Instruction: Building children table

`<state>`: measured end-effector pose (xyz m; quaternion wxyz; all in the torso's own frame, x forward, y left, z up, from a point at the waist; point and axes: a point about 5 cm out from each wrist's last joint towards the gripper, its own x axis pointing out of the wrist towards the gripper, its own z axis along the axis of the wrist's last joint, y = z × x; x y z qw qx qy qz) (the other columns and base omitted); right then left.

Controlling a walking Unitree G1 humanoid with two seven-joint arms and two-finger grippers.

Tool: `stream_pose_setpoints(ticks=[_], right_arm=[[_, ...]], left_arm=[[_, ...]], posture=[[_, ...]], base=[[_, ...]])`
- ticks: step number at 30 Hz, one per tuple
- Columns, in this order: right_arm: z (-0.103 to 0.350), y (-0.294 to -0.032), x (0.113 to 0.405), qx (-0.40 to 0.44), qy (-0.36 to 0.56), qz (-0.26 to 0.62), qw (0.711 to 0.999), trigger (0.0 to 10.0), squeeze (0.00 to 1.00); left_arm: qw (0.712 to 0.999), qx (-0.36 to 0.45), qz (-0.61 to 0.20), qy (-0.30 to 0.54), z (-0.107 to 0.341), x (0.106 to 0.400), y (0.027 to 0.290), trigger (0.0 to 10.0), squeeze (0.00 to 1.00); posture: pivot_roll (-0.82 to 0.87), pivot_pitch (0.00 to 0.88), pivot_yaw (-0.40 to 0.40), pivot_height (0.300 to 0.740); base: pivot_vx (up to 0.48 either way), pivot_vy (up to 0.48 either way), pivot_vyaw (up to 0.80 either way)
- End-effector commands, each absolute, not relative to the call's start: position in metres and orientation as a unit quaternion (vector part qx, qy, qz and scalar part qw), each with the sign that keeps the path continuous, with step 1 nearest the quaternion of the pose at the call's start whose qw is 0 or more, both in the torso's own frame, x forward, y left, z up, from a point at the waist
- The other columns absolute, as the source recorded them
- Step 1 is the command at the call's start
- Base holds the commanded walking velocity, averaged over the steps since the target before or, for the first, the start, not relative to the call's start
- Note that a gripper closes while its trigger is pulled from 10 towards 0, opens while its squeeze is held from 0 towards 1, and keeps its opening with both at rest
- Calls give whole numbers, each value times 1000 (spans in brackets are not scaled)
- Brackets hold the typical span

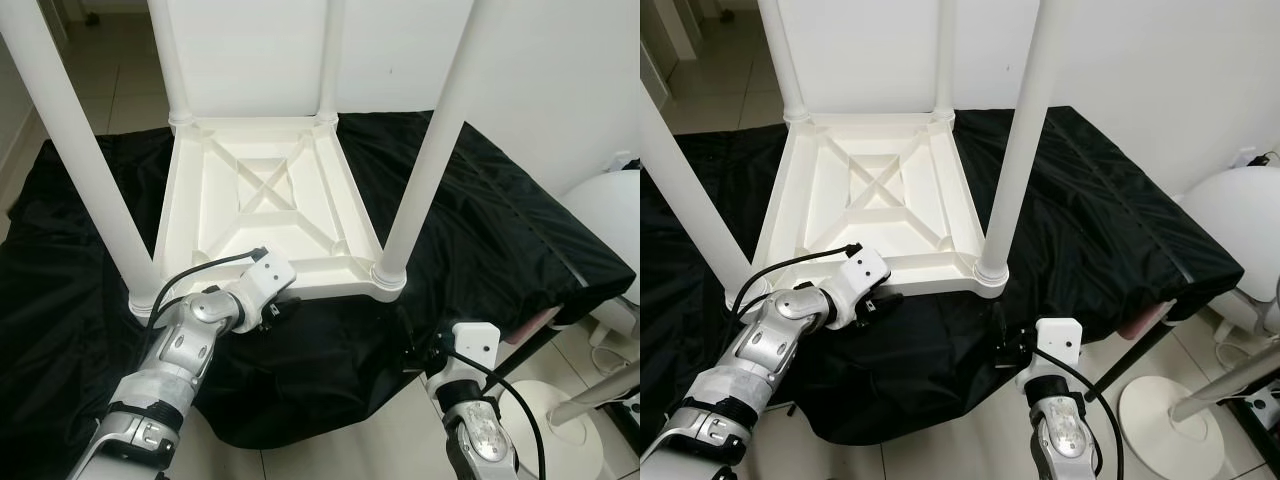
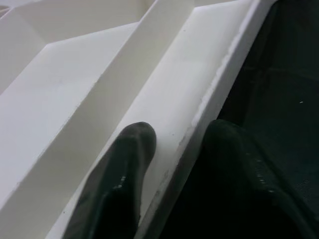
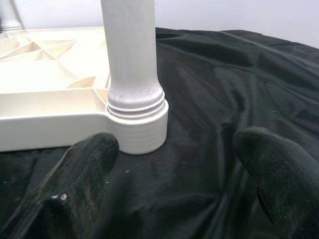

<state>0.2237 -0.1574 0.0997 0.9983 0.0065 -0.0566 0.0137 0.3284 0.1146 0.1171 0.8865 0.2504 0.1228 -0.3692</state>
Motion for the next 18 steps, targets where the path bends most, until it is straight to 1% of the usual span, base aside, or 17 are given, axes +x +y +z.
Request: stream_pose_setpoints(ticks=[1,3,9,12,13,14,15,16,17,18], right_arm=[[97,-158,224,1,-53,16,998,10000,0],[97,-158,224,1,-53,17,998,10000,0],[97,-157,225,-6,-53,21,998,10000,0],[96,-157,226,-7,-52,23,998,10000,0],[96,-157,226,-8,-52,25,998,10000,0],[96,-156,226,-9,-52,26,998,10000,0],[96,-156,226,-10,-52,27,998,10000,0],[96,-156,226,-11,-52,28,998,10000,0],[96,-156,227,-11,-52,29,998,10000,0],[96,-156,227,-11,-52,29,998,10000,0]], left_arm=[[924,247,-270,108,127,338,140,0,0],[925,247,-269,108,128,338,142,0,0],[919,253,-279,120,124,330,162,0,0],[916,260,-279,124,123,329,168,0,0],[912,265,-286,125,122,327,173,2353,0],[909,268,-292,127,121,325,176,2353,0],[903,280,-300,129,119,323,180,3451,0],[898,289,-305,131,118,322,182,10000,0],[889,306,-312,135,116,321,186,10000,0],[889,306,-312,135,116,321,186,10000,0]], posture=[[-27,3,-18,740],[-27,3,-18,740],[-26,9,-21,740],[-24,14,-23,740],[-23,16,-24,740],[-23,16,-24,740],[-22,18,-25,740],[-22,18,-25,740],[-20,21,-26,740],[-20,21,-26,740]], base=[[0,0,0],[0,0,0],[0,0,0],[0,0,0],[0,0,0],[0,0,0],[0,0,0],[0,0,0],[0,0,0],[0,0,0]])
